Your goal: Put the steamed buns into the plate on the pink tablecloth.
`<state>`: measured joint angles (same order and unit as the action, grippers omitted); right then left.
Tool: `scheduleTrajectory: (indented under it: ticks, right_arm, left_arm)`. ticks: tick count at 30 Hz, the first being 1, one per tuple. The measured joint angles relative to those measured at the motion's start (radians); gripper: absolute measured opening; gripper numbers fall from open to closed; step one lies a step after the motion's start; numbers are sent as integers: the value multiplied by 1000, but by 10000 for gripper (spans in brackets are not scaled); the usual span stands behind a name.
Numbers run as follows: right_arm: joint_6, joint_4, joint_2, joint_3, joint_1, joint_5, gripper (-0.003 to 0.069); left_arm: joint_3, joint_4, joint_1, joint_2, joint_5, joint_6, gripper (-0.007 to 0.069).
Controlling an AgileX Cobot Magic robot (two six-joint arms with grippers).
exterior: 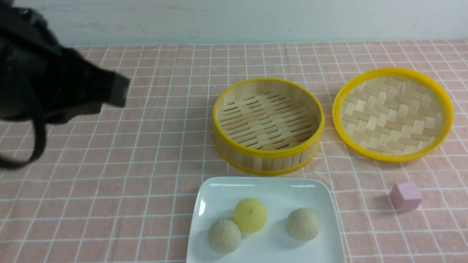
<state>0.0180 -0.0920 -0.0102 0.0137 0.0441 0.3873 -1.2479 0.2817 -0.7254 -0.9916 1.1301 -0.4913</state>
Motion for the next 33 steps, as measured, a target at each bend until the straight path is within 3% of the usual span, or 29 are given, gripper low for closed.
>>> scheduleTrajectory:
  ticks: [7, 13, 29, 33]
  right_arm:
    - [0, 0, 0, 0, 0, 0, 36]
    - [0, 0, 0, 0, 0, 0, 43]
    - [0, 0, 0, 0, 0, 0, 61]
    - [0, 0, 0, 0, 0, 0, 67]
  left_arm:
    - [447, -3, 0, 269, -504, -175, 45]
    - [603, 11, 0, 356, -738, -226, 52]
    - [680, 25, 1, 362, -668, -225, 62]
    - [728, -7, 57, 389, -665, -163, 62]
